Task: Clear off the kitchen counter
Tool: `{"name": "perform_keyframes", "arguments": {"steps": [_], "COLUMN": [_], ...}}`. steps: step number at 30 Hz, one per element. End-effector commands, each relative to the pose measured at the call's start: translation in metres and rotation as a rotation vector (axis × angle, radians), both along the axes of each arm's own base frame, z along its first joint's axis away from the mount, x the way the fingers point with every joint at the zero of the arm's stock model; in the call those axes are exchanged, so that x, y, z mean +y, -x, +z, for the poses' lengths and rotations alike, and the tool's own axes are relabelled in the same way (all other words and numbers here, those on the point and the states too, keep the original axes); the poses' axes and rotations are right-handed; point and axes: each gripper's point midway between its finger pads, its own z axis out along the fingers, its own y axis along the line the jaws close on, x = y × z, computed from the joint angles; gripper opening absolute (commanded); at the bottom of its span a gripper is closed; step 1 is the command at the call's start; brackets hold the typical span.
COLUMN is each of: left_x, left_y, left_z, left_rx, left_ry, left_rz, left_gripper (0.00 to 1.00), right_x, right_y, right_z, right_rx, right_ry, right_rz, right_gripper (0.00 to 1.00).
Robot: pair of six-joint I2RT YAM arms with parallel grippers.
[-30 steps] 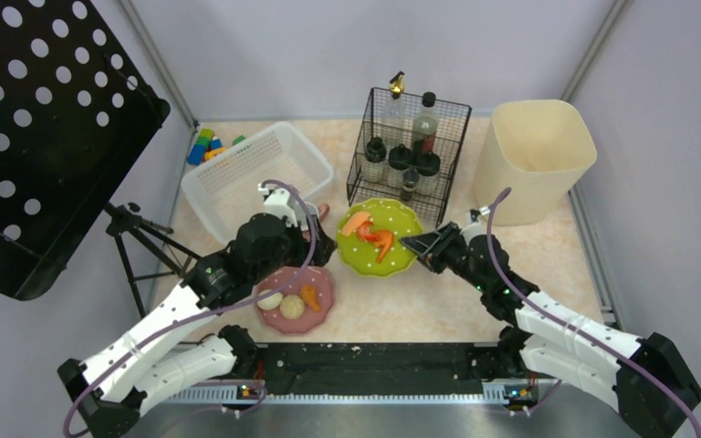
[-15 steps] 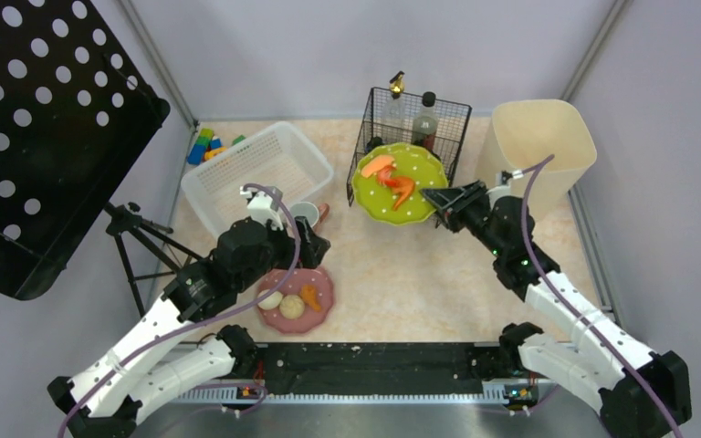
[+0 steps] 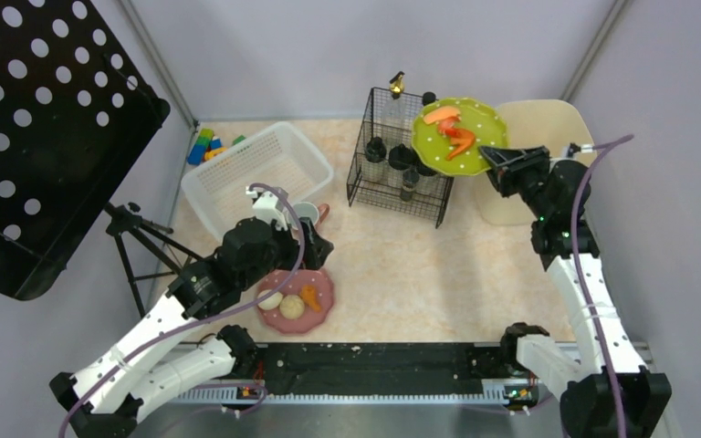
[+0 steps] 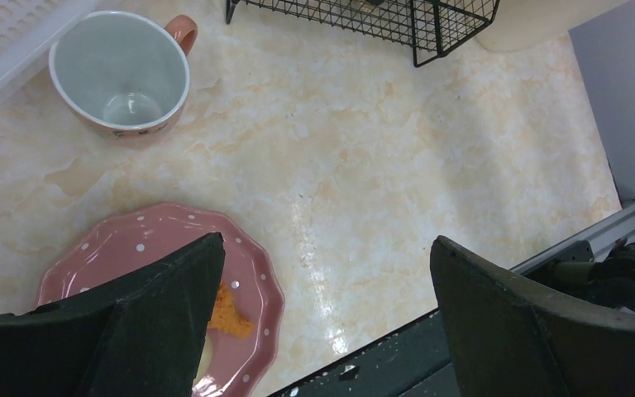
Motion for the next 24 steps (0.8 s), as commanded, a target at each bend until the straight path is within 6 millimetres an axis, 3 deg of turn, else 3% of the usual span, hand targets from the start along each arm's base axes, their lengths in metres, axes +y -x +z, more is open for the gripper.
{"name": "perform_keyframes", "arguments": {"steps": [1,8,17,24], "left_x": [-0.006,-0.005,-0.013,-0.019], "left_y": [-0.003,-0.002,0.000,0.002], "left_z": [0.002,-0.002,-0.004,-0.002], "left_rx": [-0.016,-0.019,-0.021,-0.034], "left_ry": [0.013,-0.002,0.011,0.031], "left_rz": [-0.020,-0.027,-0.069,-0.106], "left_gripper": [0.99,0.99,0.99,0.99], "right_x": [-0.027,-0.087,-0.136,-0.168], "right_y": [0.011,0.005,0.001,0.010], "right_z": [0.102,0.100,0.114,0.111], "right_rx": [-0.271,-0.243,-0.236,-0.187], "right_ry": [-0.023,0.013,0.078,0.168], "right_rz": [-0.016,-0.137,-0.269,-0.384], "right_gripper": [0.00,0.00,0.00,0.00]}}
